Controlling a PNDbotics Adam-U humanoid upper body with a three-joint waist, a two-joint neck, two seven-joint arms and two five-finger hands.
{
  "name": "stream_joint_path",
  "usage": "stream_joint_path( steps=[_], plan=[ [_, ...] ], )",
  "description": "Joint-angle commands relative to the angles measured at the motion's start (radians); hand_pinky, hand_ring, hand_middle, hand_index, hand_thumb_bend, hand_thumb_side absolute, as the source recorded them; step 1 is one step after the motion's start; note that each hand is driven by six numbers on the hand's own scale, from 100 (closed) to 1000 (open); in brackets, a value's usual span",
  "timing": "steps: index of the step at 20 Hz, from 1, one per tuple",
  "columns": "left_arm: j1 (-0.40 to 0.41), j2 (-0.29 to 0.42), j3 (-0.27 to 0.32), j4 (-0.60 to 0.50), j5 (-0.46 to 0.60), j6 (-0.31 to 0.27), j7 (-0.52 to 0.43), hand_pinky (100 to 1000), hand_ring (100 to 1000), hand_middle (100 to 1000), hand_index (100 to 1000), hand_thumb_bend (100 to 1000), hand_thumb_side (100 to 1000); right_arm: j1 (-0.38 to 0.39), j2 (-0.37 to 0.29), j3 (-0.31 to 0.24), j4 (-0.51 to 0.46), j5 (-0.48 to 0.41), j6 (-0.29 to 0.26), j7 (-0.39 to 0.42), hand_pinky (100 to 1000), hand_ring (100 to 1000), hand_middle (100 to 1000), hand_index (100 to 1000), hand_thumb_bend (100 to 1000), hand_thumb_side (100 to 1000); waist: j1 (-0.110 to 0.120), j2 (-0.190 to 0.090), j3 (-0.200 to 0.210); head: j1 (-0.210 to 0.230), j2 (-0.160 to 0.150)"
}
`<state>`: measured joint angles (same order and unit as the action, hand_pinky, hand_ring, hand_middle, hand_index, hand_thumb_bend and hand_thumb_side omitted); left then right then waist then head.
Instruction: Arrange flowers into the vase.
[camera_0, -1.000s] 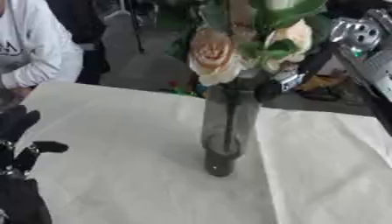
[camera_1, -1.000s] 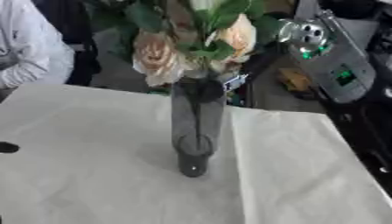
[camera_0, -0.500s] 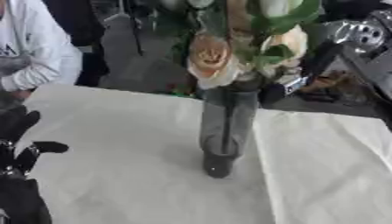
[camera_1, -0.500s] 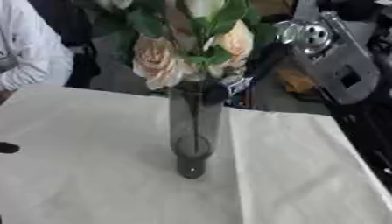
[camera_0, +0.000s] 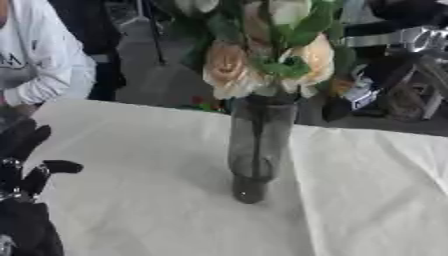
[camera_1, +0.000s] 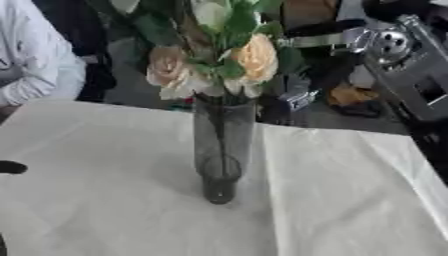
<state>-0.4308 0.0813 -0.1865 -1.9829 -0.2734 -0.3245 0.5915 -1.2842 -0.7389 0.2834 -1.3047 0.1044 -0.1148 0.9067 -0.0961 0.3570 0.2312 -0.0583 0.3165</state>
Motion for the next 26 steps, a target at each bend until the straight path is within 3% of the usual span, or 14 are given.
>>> stream_joint_path(
  steps=[1,3,11,21,22,24,25,26],
  plan=[
    [-0.004,0.017,0.005,-0.017,-0.005,0.003,0.002,479,790,747,794,144,957,-0.005,-0.055,-0.02,-0.026,0.005,-0.009,0.0,993,1000,1000,1000,792,676,0.008,-0.026,-0.004,0.003,0.005],
    [-0.003,0.017,0.006,-0.017,-0.005,0.004,0.002,479,791,747,794,144,957,0.003,-0.067,-0.023,-0.031,0.001,-0.014,0.0,994,1000,1000,1000,786,681,0.011,-0.027,-0.007,0.003,0.007],
    [0.003,0.015,0.008,-0.017,-0.005,0.012,0.0,477,793,749,795,142,958,-0.055,0.008,-0.026,0.071,0.074,-0.027,0.0,995,1000,1000,1000,775,693,0.028,-0.032,-0.016,0.0,0.01],
    [0.005,0.019,0.017,-0.017,-0.01,0.019,0.004,479,793,750,796,144,956,-0.023,-0.034,-0.058,0.048,0.064,-0.051,0.0,989,1000,1000,1000,761,713,0.045,-0.044,-0.026,0.009,0.035],
    [0.005,0.02,0.019,-0.017,-0.011,0.019,0.004,480,793,750,796,144,955,-0.015,-0.042,-0.065,0.034,0.058,-0.049,0.0,982,1000,1000,1000,750,719,0.048,-0.047,-0.026,0.012,0.041],
    [0.006,0.023,0.024,-0.017,-0.013,0.021,0.007,481,793,752,799,147,954,0.006,-0.07,-0.099,-0.01,0.077,-0.032,0.0,937,1000,963,1000,619,769,0.054,-0.052,-0.028,0.02,0.053],
    [0.007,0.024,0.028,-0.017,-0.015,0.022,0.01,482,793,753,799,147,953,0.018,-0.086,-0.132,-0.047,0.101,-0.018,-0.003,913,1000,937,1000,561,859,0.058,-0.054,-0.03,0.023,0.058],
    [0.006,0.024,0.031,-0.017,-0.016,0.023,0.013,482,793,753,799,147,953,0.033,-0.097,-0.158,-0.088,0.118,-0.003,-0.013,913,1000,937,1000,561,859,0.061,-0.055,-0.03,0.025,0.061]
  ],
)
